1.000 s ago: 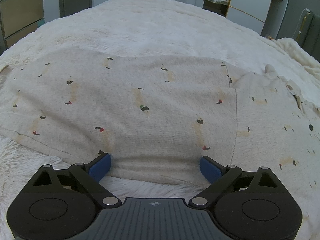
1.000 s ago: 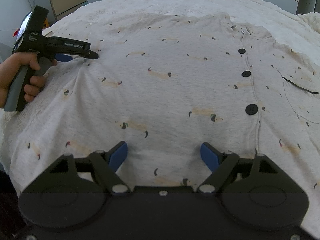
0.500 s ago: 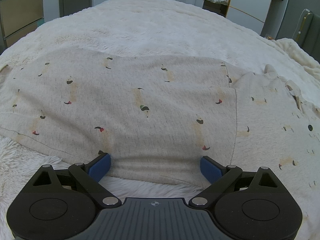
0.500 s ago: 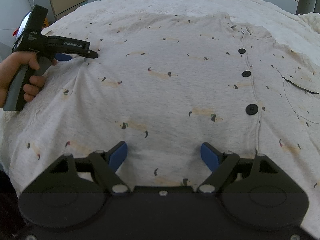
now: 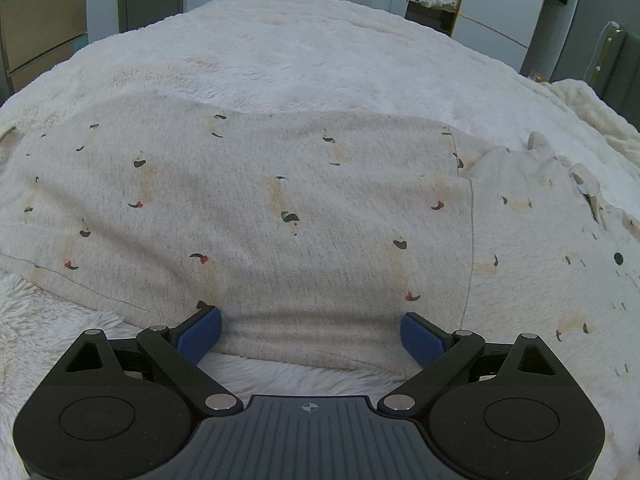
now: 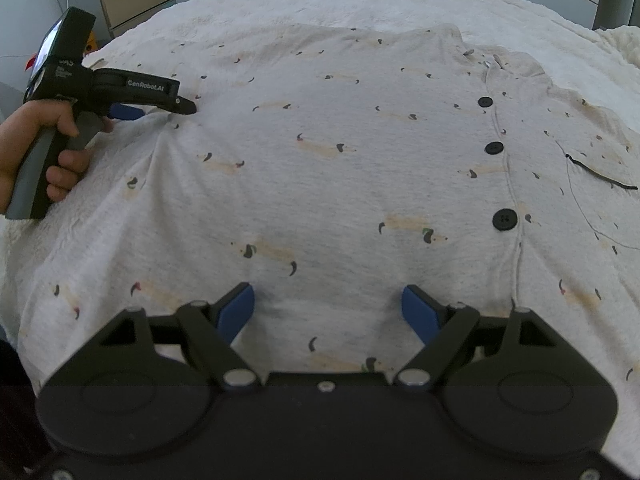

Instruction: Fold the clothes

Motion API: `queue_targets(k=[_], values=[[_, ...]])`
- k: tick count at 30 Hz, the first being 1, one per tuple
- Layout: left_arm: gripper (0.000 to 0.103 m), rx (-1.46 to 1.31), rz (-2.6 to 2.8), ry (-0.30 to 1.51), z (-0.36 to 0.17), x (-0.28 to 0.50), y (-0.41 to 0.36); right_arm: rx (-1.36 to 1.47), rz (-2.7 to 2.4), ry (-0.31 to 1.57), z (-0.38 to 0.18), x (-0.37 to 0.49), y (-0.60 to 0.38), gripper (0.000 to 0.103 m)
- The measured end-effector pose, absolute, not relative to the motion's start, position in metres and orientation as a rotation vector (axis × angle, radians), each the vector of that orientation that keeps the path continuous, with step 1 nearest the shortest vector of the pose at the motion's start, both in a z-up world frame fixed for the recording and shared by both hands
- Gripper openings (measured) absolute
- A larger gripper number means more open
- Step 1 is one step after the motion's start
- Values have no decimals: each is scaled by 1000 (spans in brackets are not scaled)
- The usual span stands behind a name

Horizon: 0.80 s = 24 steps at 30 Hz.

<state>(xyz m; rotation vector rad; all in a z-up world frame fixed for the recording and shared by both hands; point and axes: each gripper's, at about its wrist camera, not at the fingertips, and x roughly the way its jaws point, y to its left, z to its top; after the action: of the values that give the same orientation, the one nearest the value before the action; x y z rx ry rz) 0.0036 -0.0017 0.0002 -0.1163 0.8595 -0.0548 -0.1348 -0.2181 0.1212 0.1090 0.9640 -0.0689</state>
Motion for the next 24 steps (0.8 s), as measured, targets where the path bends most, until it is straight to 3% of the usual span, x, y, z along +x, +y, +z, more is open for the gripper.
queue_targets(k=[2, 4, 13, 18, 21, 23, 24], values=[[82, -150, -41, 845, 4, 3, 3, 111, -67, 965, 121, -135, -219, 81], [77, -212, -6, 813, 13, 1, 16, 112, -64, 964, 121, -135, -219, 81], [75, -973, 143, 538, 21, -53, 167, 123, -47, 959, 114, -133, -221, 85], [56, -1435, 260, 378, -38, -88, 227, 137, -26, 954, 112, -134, -224, 85], [50, -1326, 197, 409, -50, -67, 223, 138, -21, 952, 111, -133, -224, 86], [34, -1325, 214, 359, -59, -58, 221, 139, -18, 950, 111, -134, -224, 86], [31, -1368, 227, 327, -64, -56, 222, 140, -16, 950, 111, -134, -224, 86]])
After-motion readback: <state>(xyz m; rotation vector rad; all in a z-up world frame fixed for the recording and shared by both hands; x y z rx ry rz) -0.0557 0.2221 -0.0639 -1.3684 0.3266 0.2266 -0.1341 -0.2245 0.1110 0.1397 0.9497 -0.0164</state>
